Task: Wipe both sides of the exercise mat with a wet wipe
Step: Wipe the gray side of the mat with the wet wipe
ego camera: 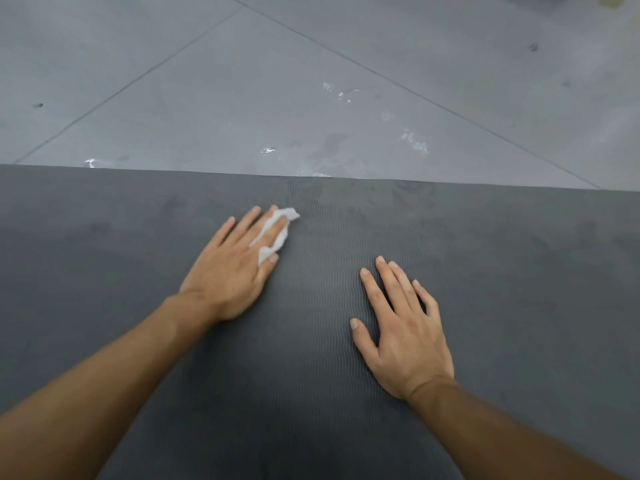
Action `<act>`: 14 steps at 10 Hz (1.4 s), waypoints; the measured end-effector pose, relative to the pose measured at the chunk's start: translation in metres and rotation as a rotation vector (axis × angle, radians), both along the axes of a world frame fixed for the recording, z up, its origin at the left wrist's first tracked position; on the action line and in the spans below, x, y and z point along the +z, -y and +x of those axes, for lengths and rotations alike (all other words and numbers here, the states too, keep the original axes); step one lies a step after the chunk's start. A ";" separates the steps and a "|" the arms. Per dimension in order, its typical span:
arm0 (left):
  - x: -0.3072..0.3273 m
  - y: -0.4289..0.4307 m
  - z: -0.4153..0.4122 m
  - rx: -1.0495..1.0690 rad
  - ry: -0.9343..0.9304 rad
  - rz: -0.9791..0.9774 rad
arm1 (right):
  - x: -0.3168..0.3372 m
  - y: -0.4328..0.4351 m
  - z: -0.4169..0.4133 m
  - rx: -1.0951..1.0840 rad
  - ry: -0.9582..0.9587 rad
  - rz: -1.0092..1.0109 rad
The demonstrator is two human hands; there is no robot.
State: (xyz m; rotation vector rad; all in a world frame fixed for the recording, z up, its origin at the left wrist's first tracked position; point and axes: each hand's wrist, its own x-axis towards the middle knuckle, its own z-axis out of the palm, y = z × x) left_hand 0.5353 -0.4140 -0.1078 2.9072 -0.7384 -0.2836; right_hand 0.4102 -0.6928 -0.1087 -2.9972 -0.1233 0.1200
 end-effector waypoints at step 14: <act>0.000 0.034 -0.073 0.148 -0.022 -0.002 | -0.001 -0.001 0.000 0.009 0.026 -0.018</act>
